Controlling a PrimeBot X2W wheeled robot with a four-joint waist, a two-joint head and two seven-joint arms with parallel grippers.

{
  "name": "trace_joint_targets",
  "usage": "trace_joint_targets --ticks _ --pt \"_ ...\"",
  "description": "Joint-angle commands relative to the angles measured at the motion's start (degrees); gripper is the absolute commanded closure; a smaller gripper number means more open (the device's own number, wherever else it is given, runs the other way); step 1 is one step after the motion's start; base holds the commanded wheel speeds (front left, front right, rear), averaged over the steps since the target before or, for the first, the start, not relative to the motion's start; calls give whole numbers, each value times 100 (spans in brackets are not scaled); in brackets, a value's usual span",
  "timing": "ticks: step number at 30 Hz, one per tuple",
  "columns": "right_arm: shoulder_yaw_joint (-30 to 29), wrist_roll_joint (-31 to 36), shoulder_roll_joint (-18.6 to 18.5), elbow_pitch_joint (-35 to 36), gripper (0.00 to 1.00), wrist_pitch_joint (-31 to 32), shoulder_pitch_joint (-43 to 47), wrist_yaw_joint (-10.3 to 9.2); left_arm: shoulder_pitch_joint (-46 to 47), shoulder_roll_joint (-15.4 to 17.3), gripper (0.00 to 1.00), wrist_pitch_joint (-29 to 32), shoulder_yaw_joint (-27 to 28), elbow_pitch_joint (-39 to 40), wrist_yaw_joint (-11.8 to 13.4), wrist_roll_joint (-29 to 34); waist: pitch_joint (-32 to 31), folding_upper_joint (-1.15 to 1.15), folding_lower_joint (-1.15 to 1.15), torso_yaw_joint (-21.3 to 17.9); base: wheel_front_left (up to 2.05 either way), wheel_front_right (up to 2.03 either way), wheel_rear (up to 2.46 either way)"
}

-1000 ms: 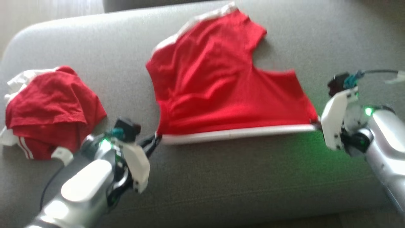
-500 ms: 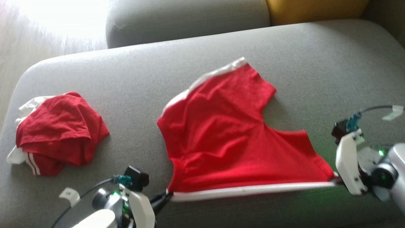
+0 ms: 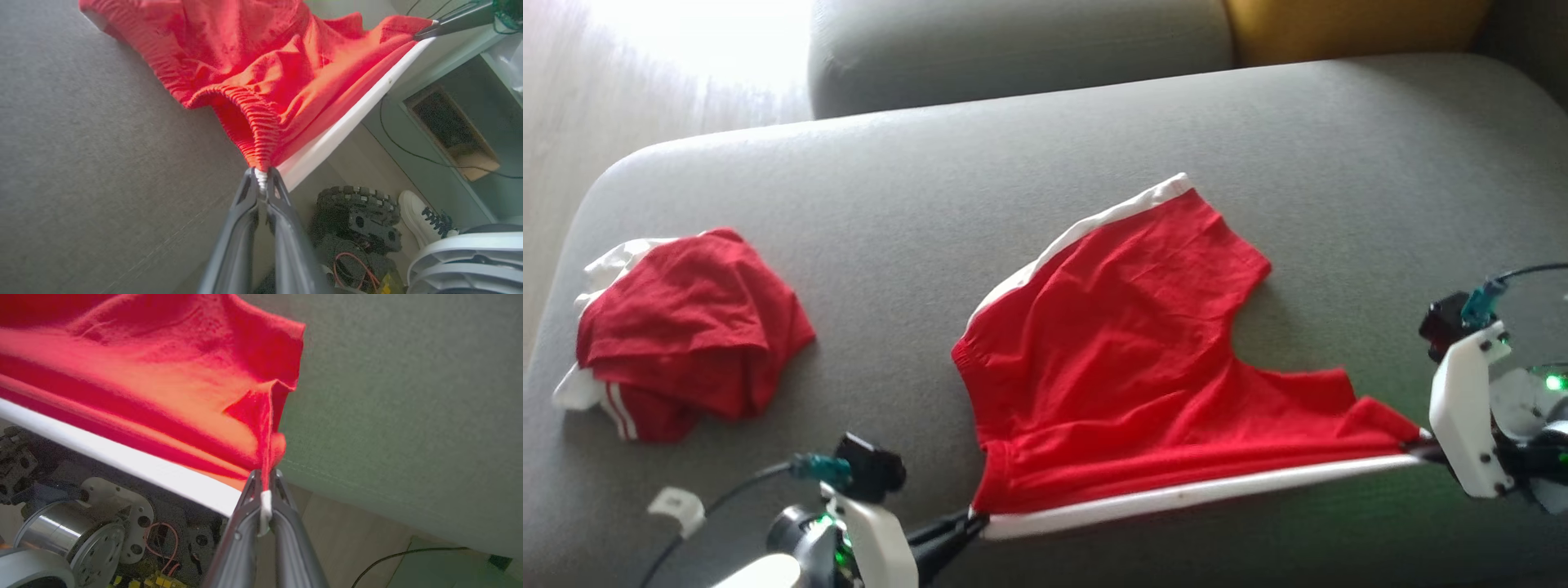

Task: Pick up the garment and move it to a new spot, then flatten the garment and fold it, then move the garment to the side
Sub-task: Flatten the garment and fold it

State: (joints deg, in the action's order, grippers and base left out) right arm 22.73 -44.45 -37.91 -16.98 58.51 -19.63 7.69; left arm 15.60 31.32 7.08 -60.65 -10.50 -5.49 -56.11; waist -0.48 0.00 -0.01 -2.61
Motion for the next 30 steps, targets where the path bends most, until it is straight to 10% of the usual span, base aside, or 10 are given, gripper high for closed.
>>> trace_joint_targets --ticks 1,30 --pt "-202 170 -186 158 100 9 -131 -20 334 375 100 33 365 102 94 -90 48 0 1 84 0 0 0" --pt "-712 1526 732 -776 100 -1362 -2901 -20 2141 -564 100 330 1056 98 -39 -700 1795 0 1 1234 0 0 0"
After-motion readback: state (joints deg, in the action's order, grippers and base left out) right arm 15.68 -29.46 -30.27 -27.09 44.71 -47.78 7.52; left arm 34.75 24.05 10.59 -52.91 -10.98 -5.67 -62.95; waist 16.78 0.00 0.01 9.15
